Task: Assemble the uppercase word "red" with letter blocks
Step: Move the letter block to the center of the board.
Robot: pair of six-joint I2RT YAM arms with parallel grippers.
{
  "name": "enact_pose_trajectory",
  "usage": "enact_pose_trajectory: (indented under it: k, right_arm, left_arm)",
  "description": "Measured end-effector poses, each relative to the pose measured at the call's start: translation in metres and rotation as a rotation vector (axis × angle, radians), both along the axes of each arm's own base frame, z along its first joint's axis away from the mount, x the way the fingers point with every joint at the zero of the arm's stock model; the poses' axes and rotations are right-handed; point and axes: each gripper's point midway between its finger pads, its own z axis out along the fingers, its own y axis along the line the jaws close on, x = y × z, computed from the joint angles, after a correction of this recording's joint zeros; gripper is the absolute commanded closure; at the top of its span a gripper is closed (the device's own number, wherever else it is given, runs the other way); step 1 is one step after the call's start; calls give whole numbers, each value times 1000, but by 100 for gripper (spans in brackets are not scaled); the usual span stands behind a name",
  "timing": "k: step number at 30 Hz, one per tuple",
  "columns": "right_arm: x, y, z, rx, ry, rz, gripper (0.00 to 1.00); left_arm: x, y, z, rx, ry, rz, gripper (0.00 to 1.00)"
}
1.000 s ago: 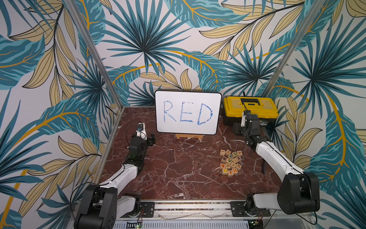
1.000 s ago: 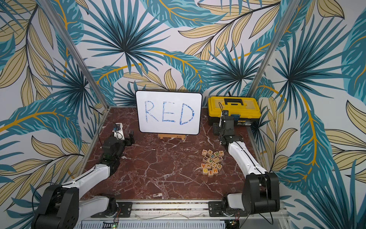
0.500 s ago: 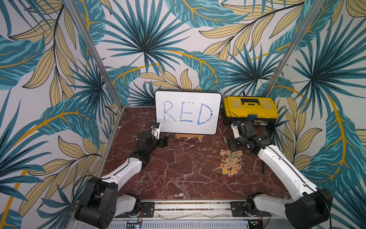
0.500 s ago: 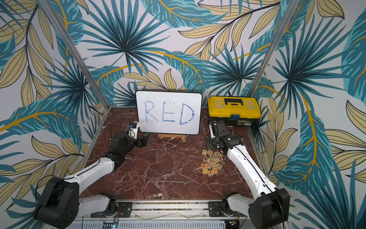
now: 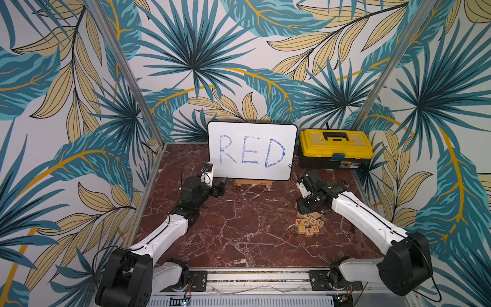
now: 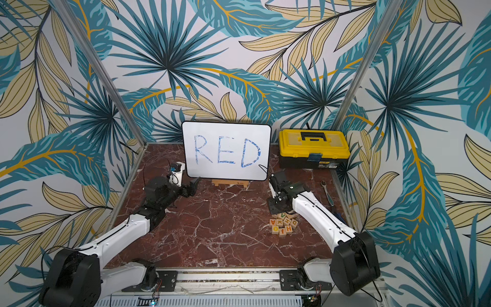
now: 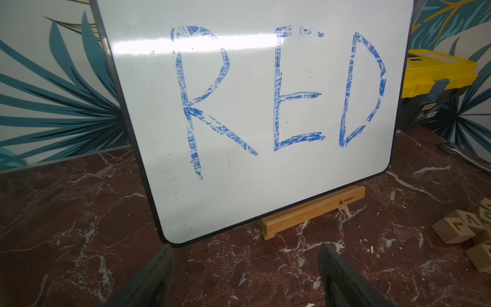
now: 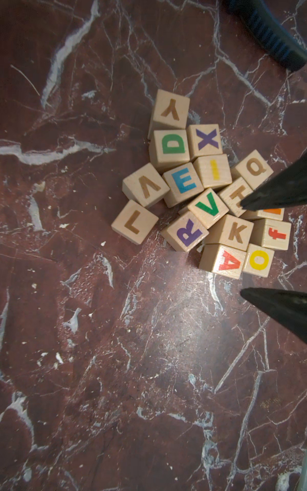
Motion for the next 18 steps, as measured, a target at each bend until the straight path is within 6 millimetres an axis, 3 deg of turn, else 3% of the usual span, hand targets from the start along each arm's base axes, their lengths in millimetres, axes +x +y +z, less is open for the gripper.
enact_pose_trajectory:
  k: [3,12,18]
  right_arm:
    - [-2,1,-9,-9,27,0,56]
    - [0,1,-39,-45,93,-18,58]
    - [1,-5,-44,-81,99,-33,58]
  left_arm:
    - [-1,0,-2,-1,7,-4,14]
    - [-3,-4,-2,-7,9,-27,14]
    - [-3,-8,-9,-10,30,-52,14]
